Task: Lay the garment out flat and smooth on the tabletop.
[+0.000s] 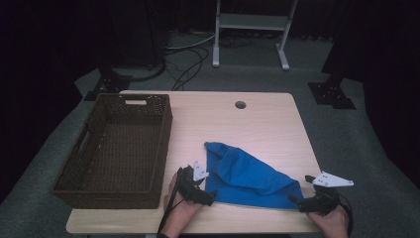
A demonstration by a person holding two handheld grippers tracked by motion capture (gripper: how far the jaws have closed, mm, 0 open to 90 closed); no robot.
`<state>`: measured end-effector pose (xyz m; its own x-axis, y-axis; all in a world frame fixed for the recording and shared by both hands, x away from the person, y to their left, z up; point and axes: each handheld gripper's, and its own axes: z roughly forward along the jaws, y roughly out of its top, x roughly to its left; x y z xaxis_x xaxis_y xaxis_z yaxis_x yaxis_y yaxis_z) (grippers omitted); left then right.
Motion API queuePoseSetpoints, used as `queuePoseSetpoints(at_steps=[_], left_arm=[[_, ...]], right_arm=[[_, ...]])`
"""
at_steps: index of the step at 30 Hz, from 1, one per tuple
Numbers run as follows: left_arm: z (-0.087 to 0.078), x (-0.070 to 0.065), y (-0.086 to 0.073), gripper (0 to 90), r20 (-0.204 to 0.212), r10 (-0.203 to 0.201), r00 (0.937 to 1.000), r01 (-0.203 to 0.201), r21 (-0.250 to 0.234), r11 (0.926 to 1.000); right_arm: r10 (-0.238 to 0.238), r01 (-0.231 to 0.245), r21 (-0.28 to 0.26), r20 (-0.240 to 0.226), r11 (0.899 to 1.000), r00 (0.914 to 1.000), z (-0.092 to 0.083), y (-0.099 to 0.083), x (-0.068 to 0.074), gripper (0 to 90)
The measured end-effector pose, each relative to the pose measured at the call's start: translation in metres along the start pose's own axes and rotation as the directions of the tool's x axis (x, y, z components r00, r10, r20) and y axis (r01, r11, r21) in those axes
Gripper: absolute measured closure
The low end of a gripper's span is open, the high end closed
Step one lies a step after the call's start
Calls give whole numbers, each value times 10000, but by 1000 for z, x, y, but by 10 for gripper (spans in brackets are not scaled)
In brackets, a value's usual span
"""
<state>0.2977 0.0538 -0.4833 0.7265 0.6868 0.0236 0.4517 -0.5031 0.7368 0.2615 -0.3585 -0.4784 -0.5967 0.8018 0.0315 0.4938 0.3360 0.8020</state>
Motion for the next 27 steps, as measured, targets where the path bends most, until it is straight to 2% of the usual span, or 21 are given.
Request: queuePoseSetpoints(at_steps=[7,8,14,17,20,21,27], left_arm=[[-3,-10,11,2,305,467,9984,-460,-242,9987],[-3,-14,16,2,432,664,9969,-650,-329,9973],[8,-20,25,2,871,1081,9903,-1075,-111,9941],[14,-21,27,2,1067,1170,9874,-1181,38,9930],[21,-22,27,3,1192,1230,9852,-1277,327,9913],[25,-21,26,3,1310,1147,9847,-1228,556,9909],[23,-23,22,3,1184,923,9887,-984,464,9941]], right_arm=[[26,-26,25,-76,10000,10000,1,0,0,0],[31,-31,34,-82,10000,10000,1,0,0,0],[47,-47,56,-117,10000,9999,1,0,0,0],[43,-42,66,-139,10000,9999,1,0,0,0],[41,-39,67,-153,10000,9999,1,0,-1,0],[44,-43,64,-156,10000,9999,1,0,-1,0],[53,-51,99,-168,9999,9998,2,0,-1,0]])
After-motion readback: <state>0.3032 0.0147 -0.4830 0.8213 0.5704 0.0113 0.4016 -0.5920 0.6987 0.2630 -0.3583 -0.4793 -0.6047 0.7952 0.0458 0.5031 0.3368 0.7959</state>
